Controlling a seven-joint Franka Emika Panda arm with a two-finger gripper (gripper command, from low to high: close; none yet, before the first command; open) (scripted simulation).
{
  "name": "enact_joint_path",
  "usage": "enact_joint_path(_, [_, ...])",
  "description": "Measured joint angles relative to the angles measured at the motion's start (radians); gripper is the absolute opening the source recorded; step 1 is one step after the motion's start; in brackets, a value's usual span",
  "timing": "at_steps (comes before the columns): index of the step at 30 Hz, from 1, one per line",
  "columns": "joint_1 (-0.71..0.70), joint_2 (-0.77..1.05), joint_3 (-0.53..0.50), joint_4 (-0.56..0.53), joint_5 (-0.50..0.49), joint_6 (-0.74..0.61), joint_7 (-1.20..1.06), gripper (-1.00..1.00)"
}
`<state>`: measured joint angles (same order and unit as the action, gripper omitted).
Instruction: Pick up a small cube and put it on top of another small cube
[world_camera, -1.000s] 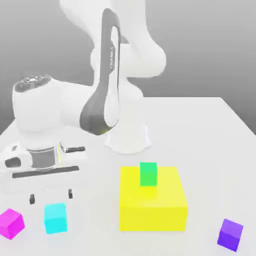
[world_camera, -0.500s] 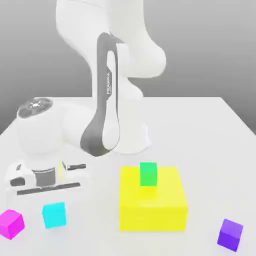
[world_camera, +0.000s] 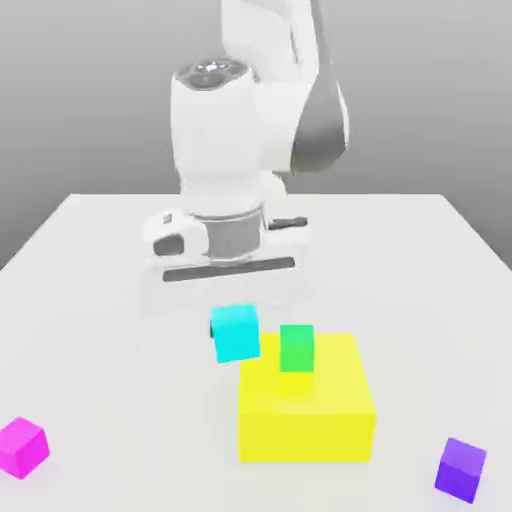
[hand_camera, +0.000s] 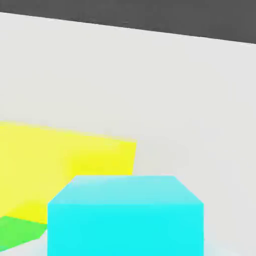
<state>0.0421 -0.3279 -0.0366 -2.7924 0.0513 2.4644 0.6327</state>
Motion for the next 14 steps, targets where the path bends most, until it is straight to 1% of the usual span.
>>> enact_joint_path(5, [0.037,-0.163,0.11,-0.072,0.015,-0.09,0.173,-1.0])
enact_joint_path(7, [0.039,-0.134,0.128,-0.094,0.018,-0.039,0.193,-1.0])
enact_joint_path(10, [0.036,-0.043,0.139,-0.122,0.019,0.081,0.2,-1.0])
enact_joint_path(11, [0.035,-0.014,0.142,-0.13,0.018,0.118,0.201,1.0])
enact_joint_path(14, [0.035,-0.014,0.142,-0.13,0.018,0.118,0.201,1.0])
